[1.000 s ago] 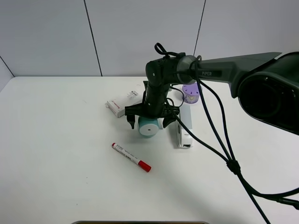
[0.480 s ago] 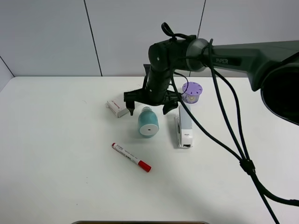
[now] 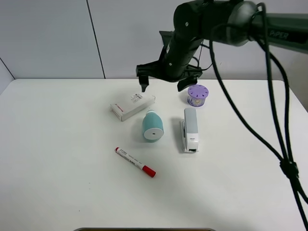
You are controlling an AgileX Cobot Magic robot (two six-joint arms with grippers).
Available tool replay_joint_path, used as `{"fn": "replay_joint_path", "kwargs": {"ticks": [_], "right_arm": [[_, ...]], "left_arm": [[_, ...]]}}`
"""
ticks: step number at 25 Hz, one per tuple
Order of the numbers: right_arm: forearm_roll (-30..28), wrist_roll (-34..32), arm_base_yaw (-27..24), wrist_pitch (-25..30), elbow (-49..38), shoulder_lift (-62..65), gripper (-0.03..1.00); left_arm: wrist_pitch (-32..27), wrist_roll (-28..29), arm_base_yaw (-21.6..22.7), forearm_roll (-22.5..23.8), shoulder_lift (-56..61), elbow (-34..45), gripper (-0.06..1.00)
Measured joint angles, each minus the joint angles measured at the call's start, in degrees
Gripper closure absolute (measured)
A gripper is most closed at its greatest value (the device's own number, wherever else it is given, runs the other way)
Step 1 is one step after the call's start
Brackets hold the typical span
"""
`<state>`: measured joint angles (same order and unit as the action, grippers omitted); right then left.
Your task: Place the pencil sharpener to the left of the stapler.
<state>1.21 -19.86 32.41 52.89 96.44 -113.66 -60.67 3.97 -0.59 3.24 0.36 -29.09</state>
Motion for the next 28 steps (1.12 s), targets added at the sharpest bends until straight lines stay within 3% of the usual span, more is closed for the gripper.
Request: {"fn": "replay_joint_path", "kwargs": {"ticks": [10,18,28], "right_arm": [[-1.8,11.4,-12.7,7.8,0.0,9.6,-0.02],[-2.0,16.6,-23.1,15.7,0.0,13.6,-0.02],[-1.9,19.9,-32.7,16.8,-1.7,24.4,-0.02]], "left_arm": [[0.0,0.0,0.0,0.0,0.0,0.0,-0.01],[0.0,0.0,0.0,0.0,0.0,0.0,-0.01],[0.0,0.0,0.0,0.0,0.0,0.0,-0.01]]}}
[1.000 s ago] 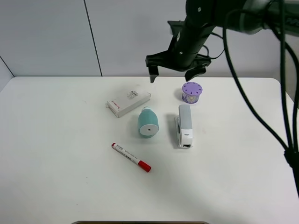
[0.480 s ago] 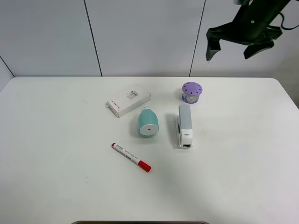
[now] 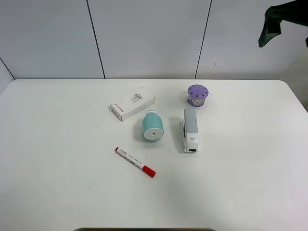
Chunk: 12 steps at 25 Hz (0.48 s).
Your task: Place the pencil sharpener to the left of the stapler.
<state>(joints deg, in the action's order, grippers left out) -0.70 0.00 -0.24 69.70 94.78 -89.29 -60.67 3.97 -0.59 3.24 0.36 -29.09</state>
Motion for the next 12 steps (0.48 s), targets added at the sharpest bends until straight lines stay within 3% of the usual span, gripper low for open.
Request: {"fn": "replay_joint_path", "kwargs": {"ticks": [7,12], "right_arm": [[0.3,3.8,-9.7,-1.6,-16.0,16.2,-0.02],[1.1,7.7,-11.7,-6.2,-28.1,29.5,-0.02]], "left_arm": [[0.0,0.0,0.0,0.0,0.0,0.0,-0.01],[0.0,0.0,0.0,0.0,0.0,0.0,-0.01]]}}
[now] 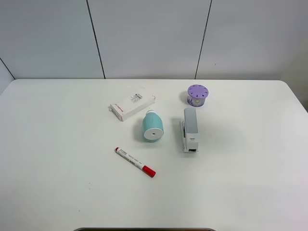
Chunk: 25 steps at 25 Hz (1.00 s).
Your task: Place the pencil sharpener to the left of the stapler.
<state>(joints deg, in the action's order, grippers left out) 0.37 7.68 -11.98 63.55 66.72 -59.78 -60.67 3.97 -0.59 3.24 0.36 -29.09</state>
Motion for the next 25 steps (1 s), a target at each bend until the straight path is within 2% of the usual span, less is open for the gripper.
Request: {"fn": "replay_joint_path", "kwargs": {"ticks": [6,11,15,19,25], "right_arm": [[5.0,6.1,0.5,-4.2,-11.6,15.0,-0.02],[5.9,9.0,6.7,-3.2,-15.4,23.9,-0.02],[5.8,9.0,10.1,-2.2,-16.1,30.4,-0.02],[3.9,6.5,10.4,-2.2,-16.7,35.9,-0.02],[3.3,4.9,10.4,-2.2,-25.7,44.8,-0.02]], "left_arm": [[0.0,0.0,0.0,0.0,0.0,0.0,-0.01],[0.0,0.0,0.0,0.0,0.0,0.0,-0.01],[0.0,0.0,0.0,0.0,0.0,0.0,-0.01],[0.0,0.0,0.0,0.0,0.0,0.0,-0.01],[0.0,0.0,0.0,0.0,0.0,0.0,-0.01]]}}
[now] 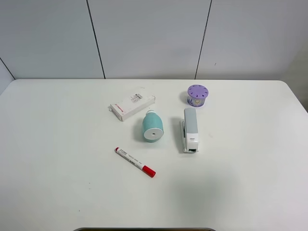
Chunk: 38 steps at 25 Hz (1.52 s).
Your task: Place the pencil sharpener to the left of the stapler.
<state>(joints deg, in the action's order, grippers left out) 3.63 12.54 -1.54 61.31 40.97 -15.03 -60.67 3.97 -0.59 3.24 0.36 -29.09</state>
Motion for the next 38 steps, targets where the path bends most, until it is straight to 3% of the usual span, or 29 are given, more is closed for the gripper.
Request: {"fn": "replay_joint_path", "kwargs": {"ticks": [9,38], "right_arm": [[0.9,-3.8,0.0,-1.5,-10.7,13.3,-0.02],[1.3,-3.8,0.0,-0.1,-12.1,15.2,-0.02]], "left_arm": [[0.0,0.0,0.0,0.0,0.0,0.0,-0.01],[0.0,0.0,0.0,0.0,0.0,0.0,-0.01]]}}
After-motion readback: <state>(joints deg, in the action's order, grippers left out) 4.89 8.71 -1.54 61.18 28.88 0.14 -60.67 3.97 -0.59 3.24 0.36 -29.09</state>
